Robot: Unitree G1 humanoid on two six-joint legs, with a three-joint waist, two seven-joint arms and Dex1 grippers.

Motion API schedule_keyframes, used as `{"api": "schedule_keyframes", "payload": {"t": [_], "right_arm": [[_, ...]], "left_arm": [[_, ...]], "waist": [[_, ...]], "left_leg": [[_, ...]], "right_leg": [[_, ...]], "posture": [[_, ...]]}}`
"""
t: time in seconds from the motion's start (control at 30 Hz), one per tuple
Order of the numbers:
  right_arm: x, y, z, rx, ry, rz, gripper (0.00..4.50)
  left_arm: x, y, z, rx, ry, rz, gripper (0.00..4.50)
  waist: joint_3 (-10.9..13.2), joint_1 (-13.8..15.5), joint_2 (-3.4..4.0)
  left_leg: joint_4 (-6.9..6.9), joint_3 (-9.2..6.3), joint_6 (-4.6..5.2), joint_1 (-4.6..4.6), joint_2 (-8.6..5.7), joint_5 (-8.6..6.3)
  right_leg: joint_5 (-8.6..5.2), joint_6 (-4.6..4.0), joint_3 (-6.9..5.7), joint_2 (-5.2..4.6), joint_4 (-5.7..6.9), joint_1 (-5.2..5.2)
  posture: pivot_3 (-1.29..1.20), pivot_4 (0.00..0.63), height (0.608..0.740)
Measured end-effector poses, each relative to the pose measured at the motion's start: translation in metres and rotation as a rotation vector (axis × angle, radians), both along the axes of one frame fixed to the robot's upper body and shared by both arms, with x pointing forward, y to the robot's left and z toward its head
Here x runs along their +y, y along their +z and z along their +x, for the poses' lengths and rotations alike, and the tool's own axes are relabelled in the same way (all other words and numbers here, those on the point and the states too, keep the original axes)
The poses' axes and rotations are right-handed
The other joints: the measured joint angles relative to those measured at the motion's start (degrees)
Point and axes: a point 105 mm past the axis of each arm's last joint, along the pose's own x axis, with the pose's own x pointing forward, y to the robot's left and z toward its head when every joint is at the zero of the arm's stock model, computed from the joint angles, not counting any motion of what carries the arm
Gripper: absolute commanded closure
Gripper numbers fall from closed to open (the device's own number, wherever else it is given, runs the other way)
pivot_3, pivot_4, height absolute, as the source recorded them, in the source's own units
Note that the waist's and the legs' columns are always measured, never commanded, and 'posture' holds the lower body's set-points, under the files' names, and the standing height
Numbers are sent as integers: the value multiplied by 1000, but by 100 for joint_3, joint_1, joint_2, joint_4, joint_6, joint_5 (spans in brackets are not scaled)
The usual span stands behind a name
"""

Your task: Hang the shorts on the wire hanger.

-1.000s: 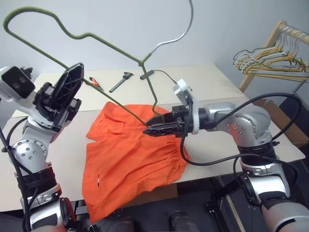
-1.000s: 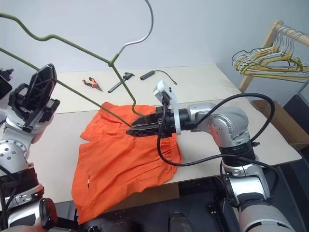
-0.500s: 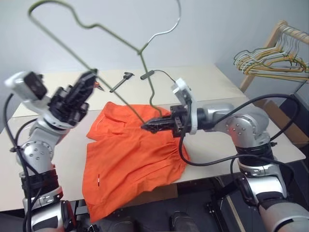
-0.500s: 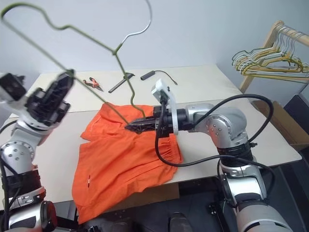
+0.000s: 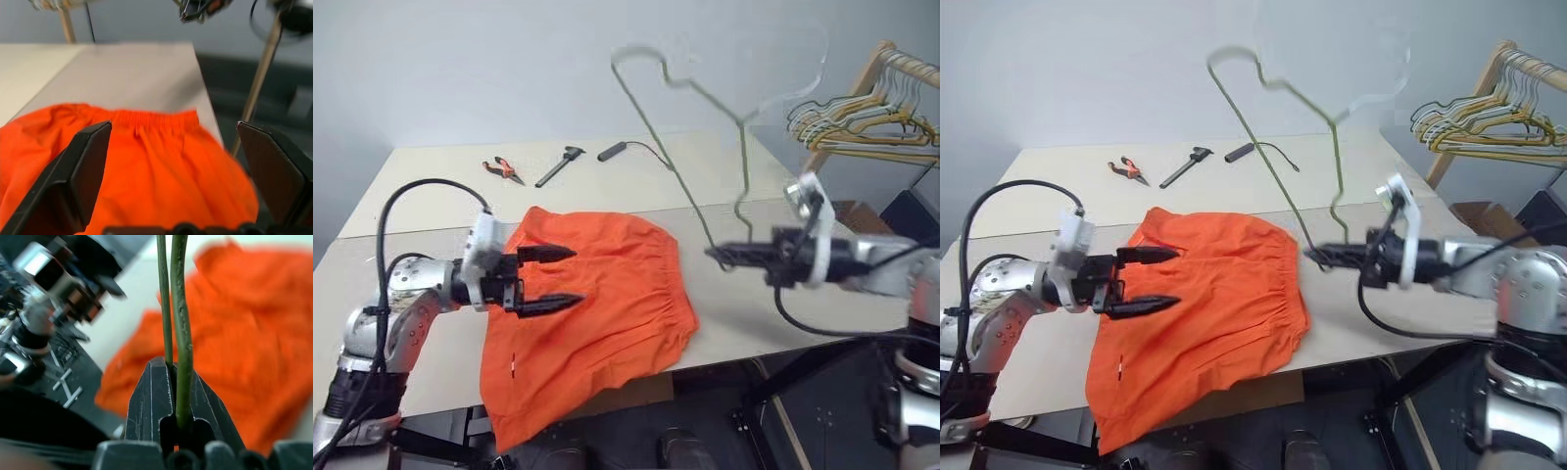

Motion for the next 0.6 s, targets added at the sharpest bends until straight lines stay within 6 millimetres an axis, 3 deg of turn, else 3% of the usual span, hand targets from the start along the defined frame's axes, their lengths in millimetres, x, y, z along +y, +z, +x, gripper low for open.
{"api": "schedule_keyframes", "payload": {"t": [0.13,0.3,0.4,0.6], "right_arm": [[-28,-33,-19,158,-78,-85,4500],[-50,-56,-45,355,-106,-46,4500],[-66,-59,-54,470,-135,-17,4500],[-74,-76,-61,593,-147,-11,4500]], "left_arm": [[-9,-7,0,-26,-55,62,41],[-12,-6,2,-74,-80,106,41],[-12,-15,0,-75,-110,157,41],[-12,-13,2,-70,-146,167,41]], "waist": [[-6,-33,10],[-12,-129,18],[-17,-176,26],[-20,-335,27]], "left_leg": [[1,-5,5,2,4,-3],[7,-19,17,6,2,-10],[13,-19,25,12,-2,-14],[12,-19,29,15,3,-17]], "right_leg": [[-2,3,7,3,3,-2],[-4,10,18,2,2,3],[-4,17,30,-1,3,9],[-8,23,36,2,3,9]], "posture": [[-148,0,740],[-178,0,740],[-186,0,740],[-179,0,740]]}}
